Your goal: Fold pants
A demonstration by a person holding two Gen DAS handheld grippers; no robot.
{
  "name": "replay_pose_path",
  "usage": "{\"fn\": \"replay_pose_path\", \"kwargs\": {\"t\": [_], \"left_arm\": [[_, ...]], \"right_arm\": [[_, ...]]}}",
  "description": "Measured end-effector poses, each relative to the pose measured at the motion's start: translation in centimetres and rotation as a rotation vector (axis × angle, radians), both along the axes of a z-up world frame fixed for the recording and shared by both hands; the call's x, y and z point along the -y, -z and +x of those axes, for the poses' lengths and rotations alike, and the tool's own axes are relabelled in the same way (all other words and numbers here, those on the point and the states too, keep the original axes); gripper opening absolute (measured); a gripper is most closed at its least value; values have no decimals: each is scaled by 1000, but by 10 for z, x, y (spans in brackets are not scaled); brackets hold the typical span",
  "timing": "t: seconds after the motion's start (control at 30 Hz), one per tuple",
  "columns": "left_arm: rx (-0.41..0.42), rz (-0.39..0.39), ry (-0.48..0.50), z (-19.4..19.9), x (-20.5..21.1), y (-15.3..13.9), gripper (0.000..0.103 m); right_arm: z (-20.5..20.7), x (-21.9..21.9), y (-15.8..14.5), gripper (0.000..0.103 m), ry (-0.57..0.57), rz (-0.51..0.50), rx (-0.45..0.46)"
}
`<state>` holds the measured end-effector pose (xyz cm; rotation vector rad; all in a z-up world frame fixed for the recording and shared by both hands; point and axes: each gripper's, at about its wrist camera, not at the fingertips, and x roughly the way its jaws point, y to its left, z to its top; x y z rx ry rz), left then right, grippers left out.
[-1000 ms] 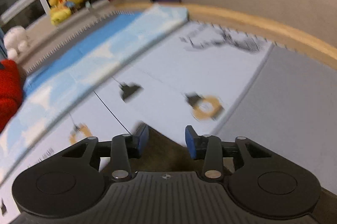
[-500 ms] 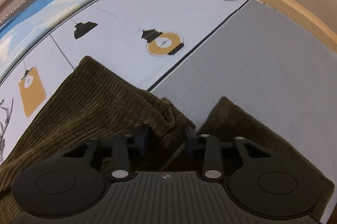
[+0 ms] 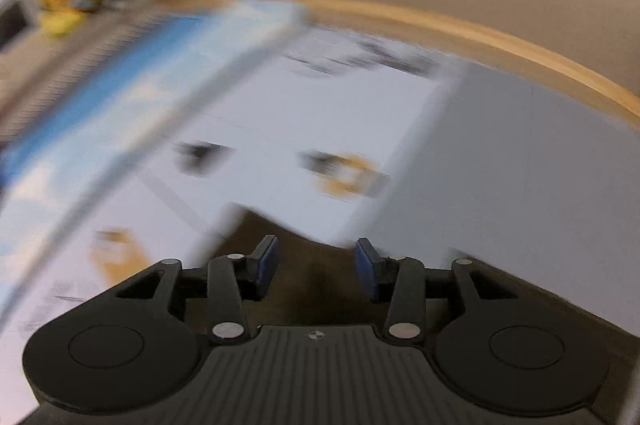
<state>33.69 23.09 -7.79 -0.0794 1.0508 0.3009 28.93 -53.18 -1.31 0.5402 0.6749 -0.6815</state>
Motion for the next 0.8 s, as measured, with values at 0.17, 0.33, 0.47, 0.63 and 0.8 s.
{"fn": "replay_pose_path", "kwargs": {"t": [0.17,0.33,0.47,0.63,0.8], "left_arm": [[-5,44,42,1,9,4,45],[-3,30,37,2,8,6,45],[-1,32,49,3,7,8,46],[29,44,61,3,8,8,42],[66,27,77,0,6,5,42]], "right_arm": [[55,-19,48,81,-111,220,-22],[88,-28,73,77,-14,119,-176],[103,-45,75,34,-12,-61,-278],[93,-34,60,6,13,-92,-90],[83,-9,43,15,-38,-39,198]]}}
